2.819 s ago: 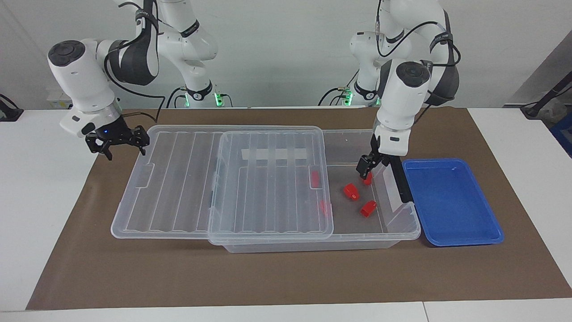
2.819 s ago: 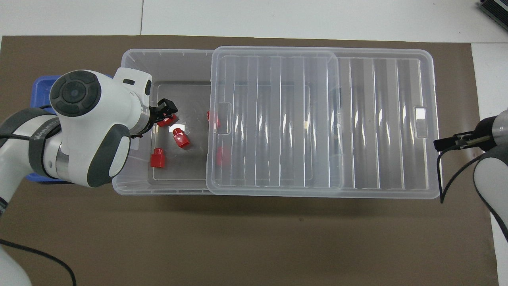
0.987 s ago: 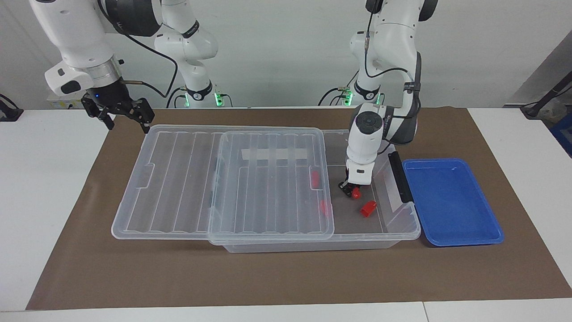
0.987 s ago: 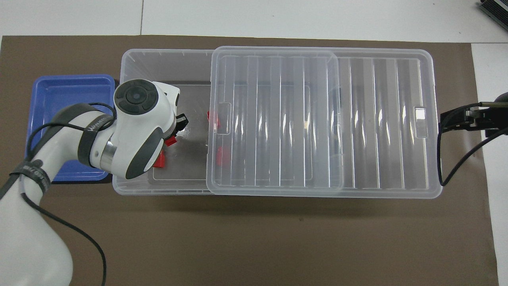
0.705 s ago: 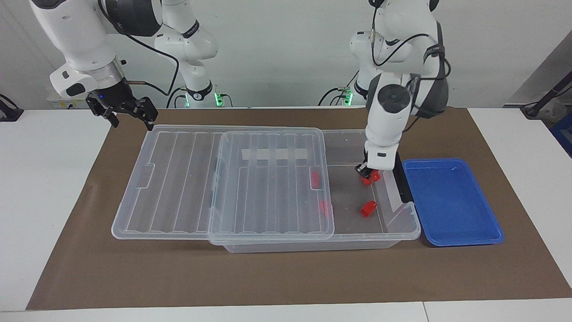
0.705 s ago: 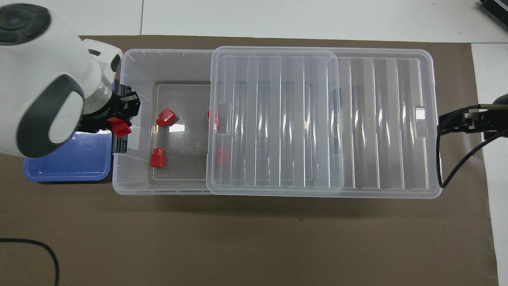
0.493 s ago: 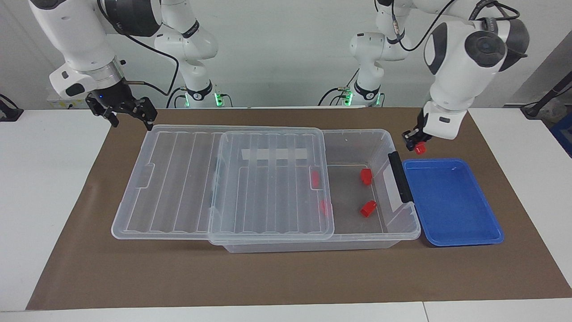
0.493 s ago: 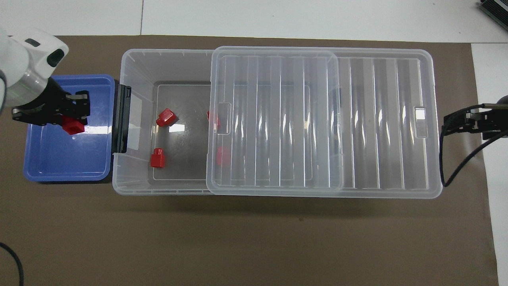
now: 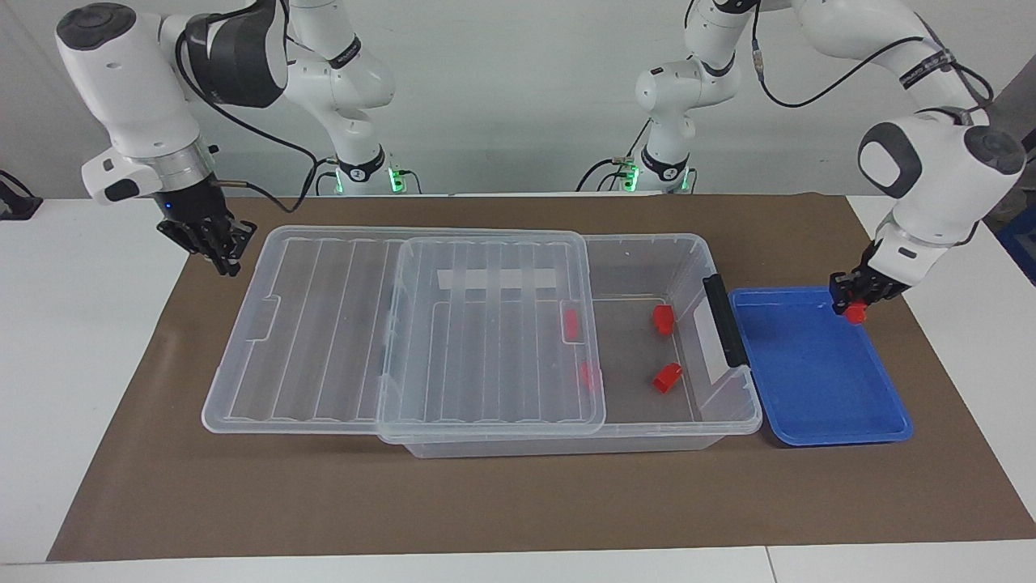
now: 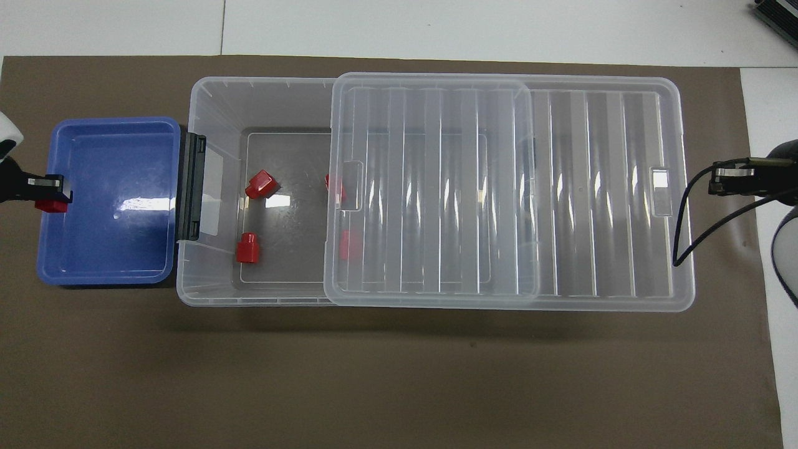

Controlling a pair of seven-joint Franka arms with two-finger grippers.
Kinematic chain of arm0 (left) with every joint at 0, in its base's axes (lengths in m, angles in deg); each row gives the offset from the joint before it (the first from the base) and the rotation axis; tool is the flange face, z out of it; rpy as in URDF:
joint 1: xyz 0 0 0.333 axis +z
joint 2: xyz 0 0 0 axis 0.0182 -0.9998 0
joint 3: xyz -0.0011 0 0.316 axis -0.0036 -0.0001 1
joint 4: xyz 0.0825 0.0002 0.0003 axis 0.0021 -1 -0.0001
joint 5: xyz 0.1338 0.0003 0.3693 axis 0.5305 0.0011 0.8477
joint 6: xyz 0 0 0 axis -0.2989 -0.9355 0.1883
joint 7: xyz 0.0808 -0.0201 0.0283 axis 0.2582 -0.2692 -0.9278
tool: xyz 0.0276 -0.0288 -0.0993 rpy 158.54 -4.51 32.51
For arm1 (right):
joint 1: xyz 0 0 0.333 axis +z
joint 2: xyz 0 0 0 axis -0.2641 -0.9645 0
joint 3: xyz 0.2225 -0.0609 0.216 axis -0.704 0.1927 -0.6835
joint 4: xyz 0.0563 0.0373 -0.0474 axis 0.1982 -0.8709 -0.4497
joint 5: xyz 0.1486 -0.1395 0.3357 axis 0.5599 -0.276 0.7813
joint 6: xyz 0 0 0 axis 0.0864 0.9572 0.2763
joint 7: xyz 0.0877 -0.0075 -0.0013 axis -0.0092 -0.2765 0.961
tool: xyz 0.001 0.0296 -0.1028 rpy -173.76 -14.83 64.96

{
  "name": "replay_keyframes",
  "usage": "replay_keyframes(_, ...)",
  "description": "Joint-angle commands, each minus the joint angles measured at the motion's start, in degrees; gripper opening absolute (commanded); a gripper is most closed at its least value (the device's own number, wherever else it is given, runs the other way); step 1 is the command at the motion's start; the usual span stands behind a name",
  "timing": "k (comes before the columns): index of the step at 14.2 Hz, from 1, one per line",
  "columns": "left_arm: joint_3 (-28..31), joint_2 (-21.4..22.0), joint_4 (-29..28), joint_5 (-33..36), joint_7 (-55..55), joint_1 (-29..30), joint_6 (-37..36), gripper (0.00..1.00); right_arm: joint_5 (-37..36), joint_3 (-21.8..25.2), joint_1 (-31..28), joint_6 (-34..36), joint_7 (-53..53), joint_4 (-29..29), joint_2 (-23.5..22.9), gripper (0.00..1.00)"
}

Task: Place red block in blue tray from box
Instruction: 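Carry the red block into the blue tray with the left gripper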

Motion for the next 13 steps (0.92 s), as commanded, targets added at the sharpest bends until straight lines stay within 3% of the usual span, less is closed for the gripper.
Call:
replay_keyframes(1, -0.48, 1.45, -8.19, -0.75, 1.12, -0.9, 8.55, 0.0, 1.21, -0.17, -3.11, -8.07, 2.4, -6.98, 1.4, 0.0)
replay_keyframes(5, -0.48, 0.03, -13.46, -0.75, 1.21, -0.11, 14.64, 0.0, 1.21, -0.17, -5.22, -14.77, 4.06, -9.54, -1.85, 0.0)
replay_keyframes(9, -0.48, -1.19, -19.26, -0.75, 0.77, -0.2, 21.04, 0.0, 1.21, -0.25, -4.79, -15.57, 4.6, -10.24, -2.91, 0.0)
replay_keyframes(13, -0.48, -2.25, -20.94, -0.83, 0.94, -0.2, 23.34, 0.0, 1.21, -0.34, -2.25, -14.6, 4.69, -10.42, -2.82, 0.0)
